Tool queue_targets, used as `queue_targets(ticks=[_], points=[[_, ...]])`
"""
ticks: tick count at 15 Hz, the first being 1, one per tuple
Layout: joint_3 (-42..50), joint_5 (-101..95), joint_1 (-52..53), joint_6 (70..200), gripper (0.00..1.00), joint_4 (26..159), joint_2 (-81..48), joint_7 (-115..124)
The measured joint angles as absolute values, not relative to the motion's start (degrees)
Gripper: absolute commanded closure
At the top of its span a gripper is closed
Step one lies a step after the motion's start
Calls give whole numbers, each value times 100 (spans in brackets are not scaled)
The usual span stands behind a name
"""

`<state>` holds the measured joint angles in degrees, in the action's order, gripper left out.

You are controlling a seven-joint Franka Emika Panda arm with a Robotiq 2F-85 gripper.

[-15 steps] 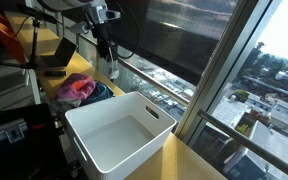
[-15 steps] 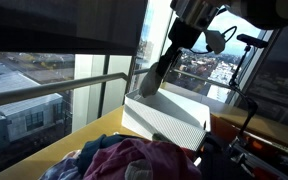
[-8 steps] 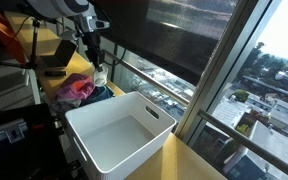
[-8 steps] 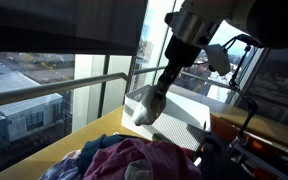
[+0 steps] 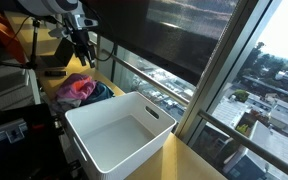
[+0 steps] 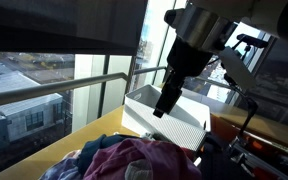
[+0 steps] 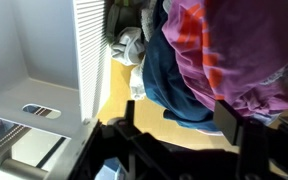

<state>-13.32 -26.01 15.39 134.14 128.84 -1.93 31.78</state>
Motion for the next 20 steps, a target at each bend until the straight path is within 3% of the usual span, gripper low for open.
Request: queue_targets(ticks=[8, 20], points=[[-1556, -2564, 1837, 13348, 0, 12703, -557, 3217], [-1189, -1668, 1810, 13470, 0, 11795, -2321, 2704]])
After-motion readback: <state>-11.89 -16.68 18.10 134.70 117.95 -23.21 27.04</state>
